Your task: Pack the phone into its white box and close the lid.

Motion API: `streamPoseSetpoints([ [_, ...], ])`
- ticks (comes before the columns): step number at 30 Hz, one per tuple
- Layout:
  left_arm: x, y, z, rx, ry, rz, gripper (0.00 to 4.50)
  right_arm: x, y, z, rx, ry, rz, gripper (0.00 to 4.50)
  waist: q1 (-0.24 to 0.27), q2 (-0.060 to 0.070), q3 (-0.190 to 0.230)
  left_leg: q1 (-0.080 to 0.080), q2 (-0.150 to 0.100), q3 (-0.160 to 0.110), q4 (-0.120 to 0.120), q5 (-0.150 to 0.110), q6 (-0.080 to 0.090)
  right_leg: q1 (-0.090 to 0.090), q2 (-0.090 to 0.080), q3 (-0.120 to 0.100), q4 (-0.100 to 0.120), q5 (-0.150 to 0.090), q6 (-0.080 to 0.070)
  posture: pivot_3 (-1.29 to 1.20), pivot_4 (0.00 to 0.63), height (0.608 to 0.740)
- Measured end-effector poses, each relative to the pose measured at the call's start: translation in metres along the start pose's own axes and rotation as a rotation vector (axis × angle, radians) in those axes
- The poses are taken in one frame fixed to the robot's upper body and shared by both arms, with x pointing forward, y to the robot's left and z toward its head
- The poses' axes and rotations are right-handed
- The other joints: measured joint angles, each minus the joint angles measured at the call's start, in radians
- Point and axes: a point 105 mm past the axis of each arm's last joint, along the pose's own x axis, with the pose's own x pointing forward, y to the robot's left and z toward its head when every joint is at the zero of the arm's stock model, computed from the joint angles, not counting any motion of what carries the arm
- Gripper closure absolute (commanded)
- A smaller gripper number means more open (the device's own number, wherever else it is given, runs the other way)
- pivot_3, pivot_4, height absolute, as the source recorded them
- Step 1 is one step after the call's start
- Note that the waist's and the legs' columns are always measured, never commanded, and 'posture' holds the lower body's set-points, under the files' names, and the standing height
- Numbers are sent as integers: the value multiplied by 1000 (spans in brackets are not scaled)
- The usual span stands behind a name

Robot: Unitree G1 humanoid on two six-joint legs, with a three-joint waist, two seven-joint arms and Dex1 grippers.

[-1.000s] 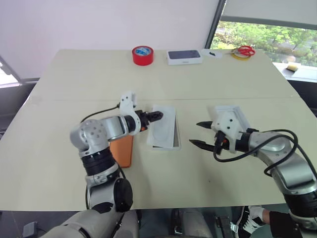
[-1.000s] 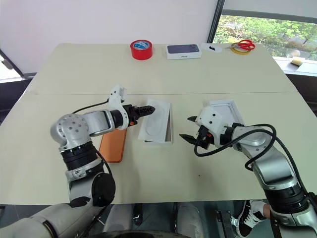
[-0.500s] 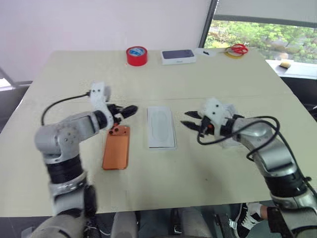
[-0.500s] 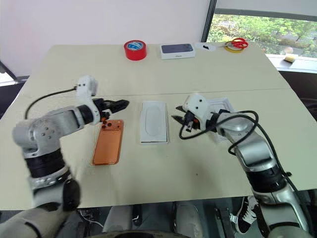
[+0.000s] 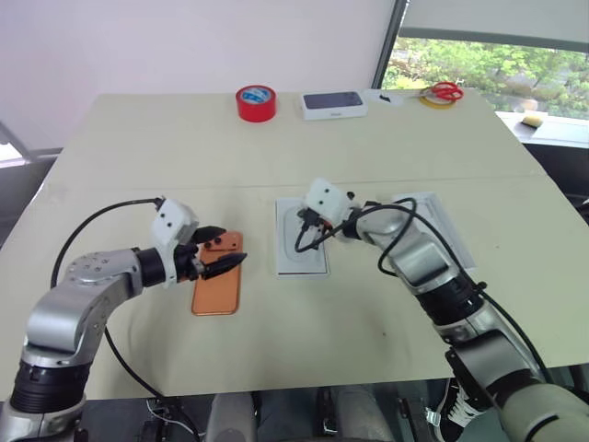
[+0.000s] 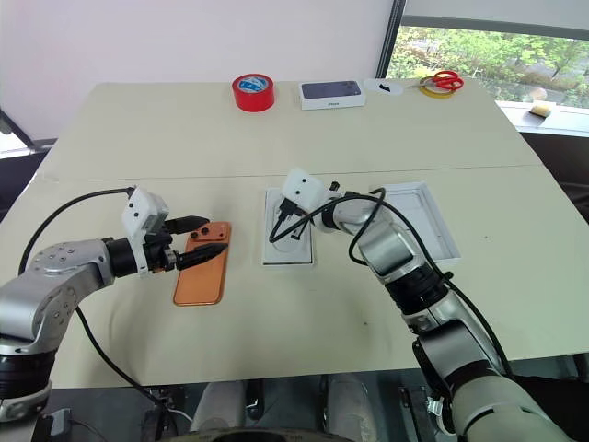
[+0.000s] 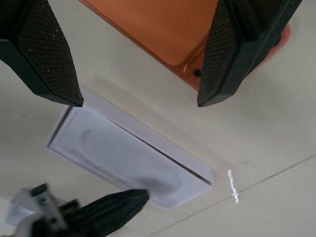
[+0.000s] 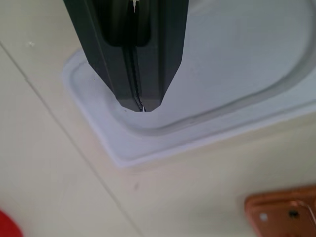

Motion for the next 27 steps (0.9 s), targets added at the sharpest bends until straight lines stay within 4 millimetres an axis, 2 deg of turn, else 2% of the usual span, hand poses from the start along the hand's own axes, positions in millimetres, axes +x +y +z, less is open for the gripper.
streamPoseSetpoints([
  [3, -4, -1, -7, 3, 27, -7, 591, 5, -1, -7, 8, 37, 12, 4477, 3, 0, 0, 0, 0, 0, 0, 0, 0, 0, 0, 0, 0, 0, 0, 0, 150, 730],
  [6, -6, -1, -11, -5, 36, -2, 591, 5, 10, -10, 1, 51, 93, 4477, 4, 0, 0, 0, 0, 0, 0, 0, 0, 0, 0, 0, 0, 0, 0, 0, 150, 730],
  [15, -6, 0, -11, 5, 32, 19, 591, -18, 47, -14, -80, 42, 307, 4477, 1, 0, 0, 0, 0, 0, 0, 0, 0, 0, 0, 0, 0, 0, 0, 0, 150, 730],
  [27, -7, 6, -14, -4, 39, 41, 591, -23, 50, -15, -97, 55, 320, 4477, 3, 0, 0, 0, 0, 0, 0, 0, 0, 0, 0, 0, 0, 0, 0, 0, 150, 730],
])
